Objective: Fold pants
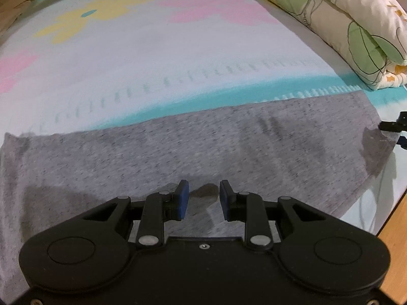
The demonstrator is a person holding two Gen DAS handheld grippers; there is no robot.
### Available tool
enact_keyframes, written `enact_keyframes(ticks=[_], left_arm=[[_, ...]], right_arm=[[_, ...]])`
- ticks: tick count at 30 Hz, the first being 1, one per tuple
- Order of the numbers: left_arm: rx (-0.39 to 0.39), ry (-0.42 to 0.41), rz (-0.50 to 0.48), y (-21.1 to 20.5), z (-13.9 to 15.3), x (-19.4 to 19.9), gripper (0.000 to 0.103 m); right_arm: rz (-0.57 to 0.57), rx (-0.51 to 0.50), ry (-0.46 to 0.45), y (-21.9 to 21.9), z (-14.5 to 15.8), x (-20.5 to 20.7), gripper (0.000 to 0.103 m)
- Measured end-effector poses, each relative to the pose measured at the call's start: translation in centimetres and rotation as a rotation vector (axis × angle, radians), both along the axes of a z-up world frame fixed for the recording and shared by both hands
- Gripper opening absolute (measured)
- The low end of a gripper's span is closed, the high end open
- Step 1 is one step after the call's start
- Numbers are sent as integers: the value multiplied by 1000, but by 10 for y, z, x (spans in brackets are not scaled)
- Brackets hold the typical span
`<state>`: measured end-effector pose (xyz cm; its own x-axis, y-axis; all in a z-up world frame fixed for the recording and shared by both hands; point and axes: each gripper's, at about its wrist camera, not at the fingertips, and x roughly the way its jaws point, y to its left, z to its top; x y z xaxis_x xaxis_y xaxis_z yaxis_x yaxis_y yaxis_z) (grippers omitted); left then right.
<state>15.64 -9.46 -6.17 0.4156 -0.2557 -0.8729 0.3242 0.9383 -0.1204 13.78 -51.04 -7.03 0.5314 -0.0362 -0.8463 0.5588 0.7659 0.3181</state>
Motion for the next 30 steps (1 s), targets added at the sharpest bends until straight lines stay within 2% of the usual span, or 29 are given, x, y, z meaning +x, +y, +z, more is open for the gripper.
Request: enact_keyframes(ticks=[1, 2, 6, 11, 18, 22, 25, 30], left_arm=[[3, 1, -8, -5, 2, 2, 35], [5, 0, -14, -9, 3, 5, 35], [-18, -7, 4, -26, 10, 18, 35], [-68, 74, 44, -55, 6, 39, 33], [-12, 66, 117, -84, -14, 62, 31], [26, 25, 116, -95, -17, 70, 31], [-4, 25, 139, -90, -7, 63, 30], [-50, 56, 107, -72, -3, 19, 29]], right_arm=[[7, -8, -9, 0, 0, 1, 30], [19, -19, -12, 2, 0, 3, 11], [68, -71, -5, 12, 6, 10, 11], [142, -132, -30, 26, 25, 13, 11], [188, -145, -66, 32, 48, 10, 11], [196, -136, -77, 34, 53, 10, 11], [193, -138, -74, 37, 59, 10, 11], [201, -148, -83, 45, 70, 11, 11]])
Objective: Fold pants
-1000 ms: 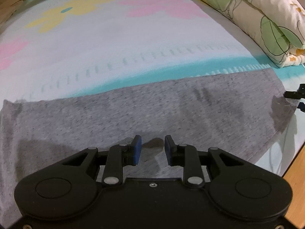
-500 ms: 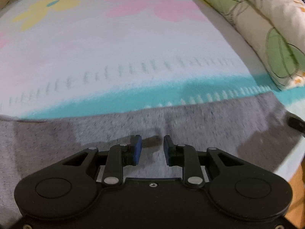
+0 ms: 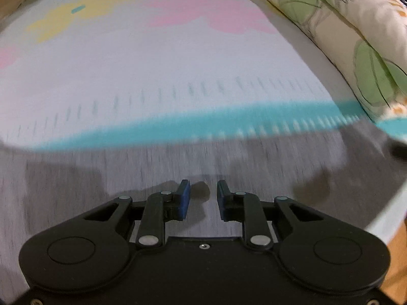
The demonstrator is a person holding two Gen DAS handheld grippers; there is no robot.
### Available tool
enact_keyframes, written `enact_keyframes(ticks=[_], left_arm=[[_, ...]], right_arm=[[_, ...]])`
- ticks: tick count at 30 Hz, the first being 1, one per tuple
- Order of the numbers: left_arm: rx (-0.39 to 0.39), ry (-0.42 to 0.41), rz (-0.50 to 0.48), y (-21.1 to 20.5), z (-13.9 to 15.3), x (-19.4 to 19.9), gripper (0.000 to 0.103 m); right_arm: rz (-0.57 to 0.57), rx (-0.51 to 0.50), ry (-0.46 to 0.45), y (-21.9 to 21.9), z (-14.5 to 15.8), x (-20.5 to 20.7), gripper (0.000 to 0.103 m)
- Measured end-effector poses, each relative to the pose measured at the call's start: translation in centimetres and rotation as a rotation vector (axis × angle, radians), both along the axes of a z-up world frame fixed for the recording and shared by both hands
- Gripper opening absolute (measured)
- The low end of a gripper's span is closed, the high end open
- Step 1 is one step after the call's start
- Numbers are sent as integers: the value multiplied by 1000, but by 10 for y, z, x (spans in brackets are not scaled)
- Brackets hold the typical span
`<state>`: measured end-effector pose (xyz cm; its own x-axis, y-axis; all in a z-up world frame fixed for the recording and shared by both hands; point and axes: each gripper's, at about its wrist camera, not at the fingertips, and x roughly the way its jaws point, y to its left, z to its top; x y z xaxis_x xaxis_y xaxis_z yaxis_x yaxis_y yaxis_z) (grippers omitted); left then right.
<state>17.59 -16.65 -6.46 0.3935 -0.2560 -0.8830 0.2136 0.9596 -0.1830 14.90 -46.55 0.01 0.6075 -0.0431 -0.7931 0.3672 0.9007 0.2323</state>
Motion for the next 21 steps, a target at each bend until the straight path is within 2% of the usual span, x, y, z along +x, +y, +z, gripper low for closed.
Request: enact_keyframes(ticks=[3, 4, 6, 9, 11, 14, 17, 21], left_arm=[[-14, 55, -43, 2, -15, -18, 29], [-10, 18, -54, 3, -16, -23, 29], [11, -2, -85, 3, -15, -26, 29], [-15, 30, -40, 25, -4, -23, 27], [-32, 22, -18, 47, 8, -20, 27], [1, -28, 23, 91, 28, -15, 27], [15, -56, 111, 149, 44, -11, 27], [38, -115, 263, 223, 60, -9, 27]], right_arm=[[10, -19, 6, 7, 3, 4, 11], [12, -24, 8, 11, 5, 4, 11], [21, -33, 1, 18, 11, 5, 11], [61, -69, -38, 38, 30, 2, 11], [115, -104, -75, 61, 47, 1, 11], [220, -133, -131, 108, 70, -2, 11], [338, -136, -179, 167, 85, -7, 11], [492, -159, -237, 262, 84, -22, 11]])
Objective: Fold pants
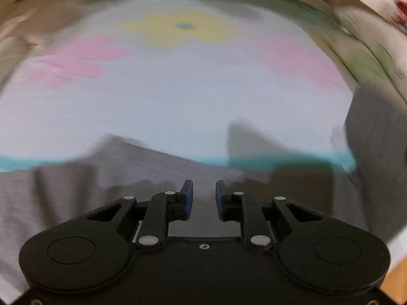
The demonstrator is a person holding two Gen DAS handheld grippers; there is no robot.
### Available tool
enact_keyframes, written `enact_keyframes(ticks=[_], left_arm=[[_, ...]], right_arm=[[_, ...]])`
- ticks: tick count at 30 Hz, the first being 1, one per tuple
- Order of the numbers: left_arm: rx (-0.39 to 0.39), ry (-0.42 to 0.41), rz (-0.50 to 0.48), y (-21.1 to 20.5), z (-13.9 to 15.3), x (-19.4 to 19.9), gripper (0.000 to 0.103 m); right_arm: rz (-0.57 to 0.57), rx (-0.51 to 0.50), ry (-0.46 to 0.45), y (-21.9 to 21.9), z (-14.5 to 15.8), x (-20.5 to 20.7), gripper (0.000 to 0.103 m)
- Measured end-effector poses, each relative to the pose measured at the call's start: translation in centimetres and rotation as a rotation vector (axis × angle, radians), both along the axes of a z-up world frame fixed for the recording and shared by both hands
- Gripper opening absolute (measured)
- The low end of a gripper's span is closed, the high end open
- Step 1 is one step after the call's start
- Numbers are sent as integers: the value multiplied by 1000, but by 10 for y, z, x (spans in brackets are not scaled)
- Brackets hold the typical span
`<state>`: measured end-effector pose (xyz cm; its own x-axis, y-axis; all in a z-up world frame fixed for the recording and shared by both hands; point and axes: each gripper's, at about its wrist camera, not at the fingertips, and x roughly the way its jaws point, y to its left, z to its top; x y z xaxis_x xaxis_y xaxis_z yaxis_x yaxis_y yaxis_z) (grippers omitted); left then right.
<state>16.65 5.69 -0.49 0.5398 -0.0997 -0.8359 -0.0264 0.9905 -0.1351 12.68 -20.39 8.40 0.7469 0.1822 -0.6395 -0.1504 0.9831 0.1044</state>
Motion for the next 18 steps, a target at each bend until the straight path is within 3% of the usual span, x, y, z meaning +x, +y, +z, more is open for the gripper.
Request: enact_keyframes(ticks=[5, 9, 11, 14, 18], left_arm=[[43, -68, 118, 62, 2, -8, 27], [22, -5, 118, 87, -10, -15, 27], [2, 20, 104, 92, -16, -17, 27], [-19, 43, 84, 81, -20, -11, 27], [-62, 59, 37, 67, -20, -10, 27]], right_arm=[[163, -82, 41, 127, -67, -27, 11], [297, -190, 121, 198, -135, -56, 15], [339, -252, 133, 215, -155, -68, 26], [394, -301, 56, 220, -156, -84, 31], [403, -194, 70, 202, -135, -95, 30]])
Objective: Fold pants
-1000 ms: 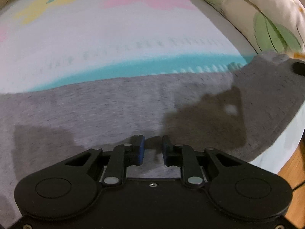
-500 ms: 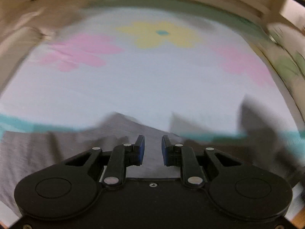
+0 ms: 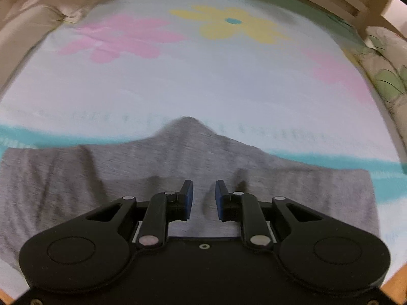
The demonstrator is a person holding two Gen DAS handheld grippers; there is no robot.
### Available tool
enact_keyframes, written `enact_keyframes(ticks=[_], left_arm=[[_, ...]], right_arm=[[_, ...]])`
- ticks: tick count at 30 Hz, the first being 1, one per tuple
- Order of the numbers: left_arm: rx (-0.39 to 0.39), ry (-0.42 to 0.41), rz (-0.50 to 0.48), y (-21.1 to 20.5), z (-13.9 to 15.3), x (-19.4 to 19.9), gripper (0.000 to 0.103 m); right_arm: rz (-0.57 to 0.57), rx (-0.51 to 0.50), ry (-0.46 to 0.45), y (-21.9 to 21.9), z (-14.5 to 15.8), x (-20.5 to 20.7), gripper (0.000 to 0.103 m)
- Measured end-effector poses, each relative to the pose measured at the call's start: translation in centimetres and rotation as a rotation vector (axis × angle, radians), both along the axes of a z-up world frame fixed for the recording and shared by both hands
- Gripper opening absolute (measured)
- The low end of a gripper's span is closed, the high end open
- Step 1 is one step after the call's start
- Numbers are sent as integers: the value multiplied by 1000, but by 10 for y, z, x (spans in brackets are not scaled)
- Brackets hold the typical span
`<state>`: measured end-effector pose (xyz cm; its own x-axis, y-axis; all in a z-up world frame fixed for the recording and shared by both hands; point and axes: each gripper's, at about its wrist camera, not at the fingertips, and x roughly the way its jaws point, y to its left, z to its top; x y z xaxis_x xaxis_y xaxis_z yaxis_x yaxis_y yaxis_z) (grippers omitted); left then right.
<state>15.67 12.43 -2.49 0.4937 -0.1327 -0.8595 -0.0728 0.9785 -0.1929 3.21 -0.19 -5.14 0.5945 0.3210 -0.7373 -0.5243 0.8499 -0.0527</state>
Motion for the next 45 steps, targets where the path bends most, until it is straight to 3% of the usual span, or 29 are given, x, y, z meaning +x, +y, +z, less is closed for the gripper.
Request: enact_keyframes(ticks=[6, 10, 13, 15, 17, 21, 23, 24, 25, 26, 30, 37, 40, 42, 45], left_arm=[[-27, 39, -108, -39, -10, -6, 27], [-9, 91, -169, -57, -24, -16, 27], [-23, 160, -156, -53, -39, -26, 26], [-32, 143, -146, -49, -43, -36, 27], [6, 133, -148, -48, -39, -42, 31], [-43, 102, -35, -28, -31, -56, 31], [-33, 67, 24, -15, -25, -67, 31], [-21, 41, 55, -8, -22, -74, 31], [-10, 18, 83, -1, -20, -79, 31], [1, -4, 117, 8, -18, -84, 31], [19, -59, 281, 53, -11, -104, 31], [-38, -58, 538, 141, -8, -138, 31], [-24, -60, 615, 164, -11, -150, 45], [-34, -60, 660, 172, -20, -155, 45], [-123, -55, 740, 188, -32, -165, 48]], right_arm=[[-203, 217, 83, -48, 17, -14, 30], [-290, 246, 62, -69, 21, -23, 30], [-331, 262, 55, -78, 25, -19, 30], [-357, 265, 41, -80, 27, -16, 30], [-381, 275, 38, -82, 29, -11, 31], [-389, 316, 61, -81, 28, 1, 32], [-374, 328, 81, -76, 26, 4, 26], [-368, 331, 94, -72, 22, 7, 21], [-364, 332, 116, -67, 17, 10, 6], [-362, 330, 144, -62, 12, 15, 3], [-378, 327, 226, -48, -11, 22, 2], [-341, 250, 167, -24, -8, 13, 2], [-347, 246, 165, -22, -10, 14, 2], [-358, 257, 180, -24, -8, 16, 2], [-378, 283, 204, -26, -10, 21, 2]])
